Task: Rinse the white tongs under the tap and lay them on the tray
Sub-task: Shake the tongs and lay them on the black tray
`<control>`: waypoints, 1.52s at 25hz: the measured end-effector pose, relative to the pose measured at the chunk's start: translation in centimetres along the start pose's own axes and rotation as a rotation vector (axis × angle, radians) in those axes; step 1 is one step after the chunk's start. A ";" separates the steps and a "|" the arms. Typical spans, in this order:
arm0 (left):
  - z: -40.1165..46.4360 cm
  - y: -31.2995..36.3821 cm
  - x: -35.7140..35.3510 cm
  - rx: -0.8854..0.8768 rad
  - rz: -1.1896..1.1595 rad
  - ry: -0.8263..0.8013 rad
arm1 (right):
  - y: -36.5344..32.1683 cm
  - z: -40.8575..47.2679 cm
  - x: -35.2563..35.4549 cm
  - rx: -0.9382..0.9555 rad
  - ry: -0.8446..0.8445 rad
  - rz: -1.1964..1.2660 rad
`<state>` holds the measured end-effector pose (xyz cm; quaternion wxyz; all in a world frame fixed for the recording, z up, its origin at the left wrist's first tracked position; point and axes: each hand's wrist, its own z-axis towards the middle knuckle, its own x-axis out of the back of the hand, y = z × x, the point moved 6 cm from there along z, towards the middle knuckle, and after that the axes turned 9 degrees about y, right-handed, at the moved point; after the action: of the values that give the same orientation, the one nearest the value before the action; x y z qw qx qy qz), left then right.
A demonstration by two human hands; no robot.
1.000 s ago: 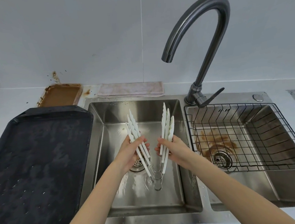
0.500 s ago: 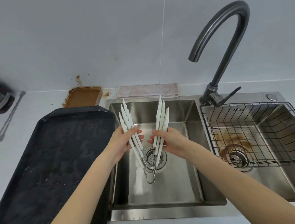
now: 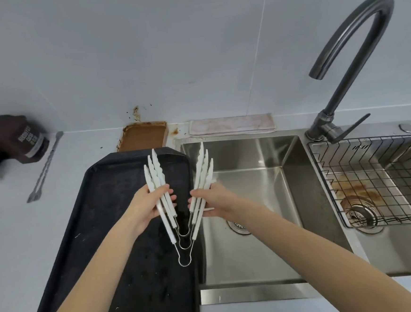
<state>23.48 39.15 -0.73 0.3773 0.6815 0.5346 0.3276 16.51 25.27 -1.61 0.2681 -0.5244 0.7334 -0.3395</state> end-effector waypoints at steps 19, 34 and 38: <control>5.9 -2.5 7.6 -0.009 0.478 0.224 | -0.6 4.8 -6.9 -0.010 0.096 -0.648; 5.1 -2.3 8.9 -0.182 0.550 0.396 | -1.3 5.0 -6.3 0.246 0.183 -0.758; 5.3 -2.0 8.8 -0.184 0.547 0.416 | -1.4 5.5 -6.2 0.257 0.186 -0.678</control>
<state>28.87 47.12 -4.69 0.2188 0.6812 0.3661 0.5950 23.36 29.70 -3.77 0.1360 -0.6666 0.4906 -0.5445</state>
